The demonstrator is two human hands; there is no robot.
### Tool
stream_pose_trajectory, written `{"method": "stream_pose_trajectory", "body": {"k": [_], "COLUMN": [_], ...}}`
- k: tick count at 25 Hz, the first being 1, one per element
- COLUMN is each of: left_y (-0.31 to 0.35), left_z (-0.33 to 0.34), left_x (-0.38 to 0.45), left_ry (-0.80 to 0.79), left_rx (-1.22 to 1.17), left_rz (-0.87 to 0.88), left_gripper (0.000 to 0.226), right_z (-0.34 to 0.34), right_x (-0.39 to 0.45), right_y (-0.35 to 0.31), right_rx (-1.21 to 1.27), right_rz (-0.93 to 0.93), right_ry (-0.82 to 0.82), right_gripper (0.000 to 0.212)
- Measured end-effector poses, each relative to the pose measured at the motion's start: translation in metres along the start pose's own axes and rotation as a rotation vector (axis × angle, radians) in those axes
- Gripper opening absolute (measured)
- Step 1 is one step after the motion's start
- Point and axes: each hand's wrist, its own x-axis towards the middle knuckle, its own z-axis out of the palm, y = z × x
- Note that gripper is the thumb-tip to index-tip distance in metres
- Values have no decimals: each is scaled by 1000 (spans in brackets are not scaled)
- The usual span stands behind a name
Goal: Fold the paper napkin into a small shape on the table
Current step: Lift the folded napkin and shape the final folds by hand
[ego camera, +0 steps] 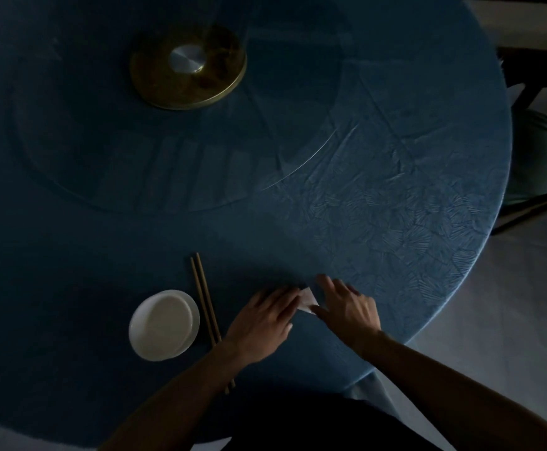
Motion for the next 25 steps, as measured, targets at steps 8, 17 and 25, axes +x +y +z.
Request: {"method": "stream_pose_trajectory", "body": {"k": [8,17,25], "left_y": [1,-13,10], "left_z": [-2,-7,-11], "left_x": [-7,-23,-13], "left_ry": [-138,-208,-137], "left_rx": [12,77,5], "left_rz": [-29,-50,-86], "left_gripper": [65,64,63], "right_z": [27,15,21], "right_x": [-33,-43,-45], "right_y": [14,43,44], "right_rx": [-382,-445,-424], "right_rz": [-410,-487,-464], "right_ry": [-96,-221,-203], "right_gripper": [73,65,65]}}
